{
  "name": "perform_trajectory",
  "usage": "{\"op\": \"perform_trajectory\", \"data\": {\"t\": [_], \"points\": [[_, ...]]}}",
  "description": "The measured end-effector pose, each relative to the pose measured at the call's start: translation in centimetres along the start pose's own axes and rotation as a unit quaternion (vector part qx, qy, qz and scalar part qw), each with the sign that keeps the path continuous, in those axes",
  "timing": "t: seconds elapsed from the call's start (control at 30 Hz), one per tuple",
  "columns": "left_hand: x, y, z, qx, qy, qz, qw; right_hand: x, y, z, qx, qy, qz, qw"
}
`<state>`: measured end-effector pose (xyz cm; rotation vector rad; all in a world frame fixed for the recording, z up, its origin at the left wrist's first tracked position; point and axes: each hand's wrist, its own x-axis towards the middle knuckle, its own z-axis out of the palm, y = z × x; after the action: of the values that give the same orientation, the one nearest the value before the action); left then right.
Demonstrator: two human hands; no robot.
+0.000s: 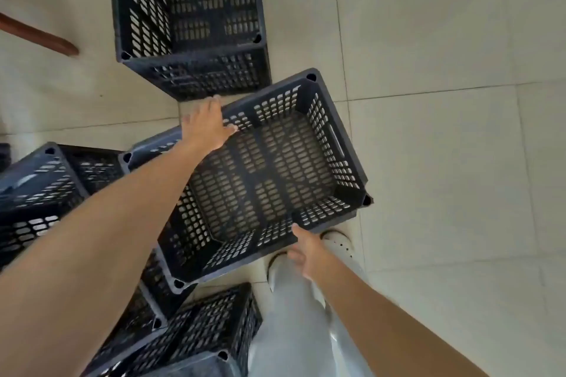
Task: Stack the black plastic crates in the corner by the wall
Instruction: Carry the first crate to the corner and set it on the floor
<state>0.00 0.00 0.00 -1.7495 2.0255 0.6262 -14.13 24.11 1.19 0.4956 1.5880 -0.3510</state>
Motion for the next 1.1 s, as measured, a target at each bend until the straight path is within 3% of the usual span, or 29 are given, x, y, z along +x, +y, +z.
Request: {"op": "perform_trajectory", "data": {"t": [0.13, 0.43, 0.7, 1.1], "points": [[2.2, -0.4, 0.8, -0.038, -0.055, -0.056, 0.996, 2.8, 0.4, 0.6, 0.051, -0.004, 0.011, 0.999], [-1.6, 1.3, -1.9, -0.061, -0.011, 0.001, 0.998, -0.1, 1.7, -2.6, 0.094, 0.028, -0.001, 0.995], [-9.8, 7.0, -12.5, -0.082, -0.009, 0.069, 0.994, -11.5, 0.4, -8.5, 0.087, 0.102, -0.048, 0.990], [-15.7, 22.4, -30.4, 0.084, 0.042, 0.173, 0.980, -28.6, -10.0, -22.3, -0.094, 0.226, -0.194, 0.950]]}}
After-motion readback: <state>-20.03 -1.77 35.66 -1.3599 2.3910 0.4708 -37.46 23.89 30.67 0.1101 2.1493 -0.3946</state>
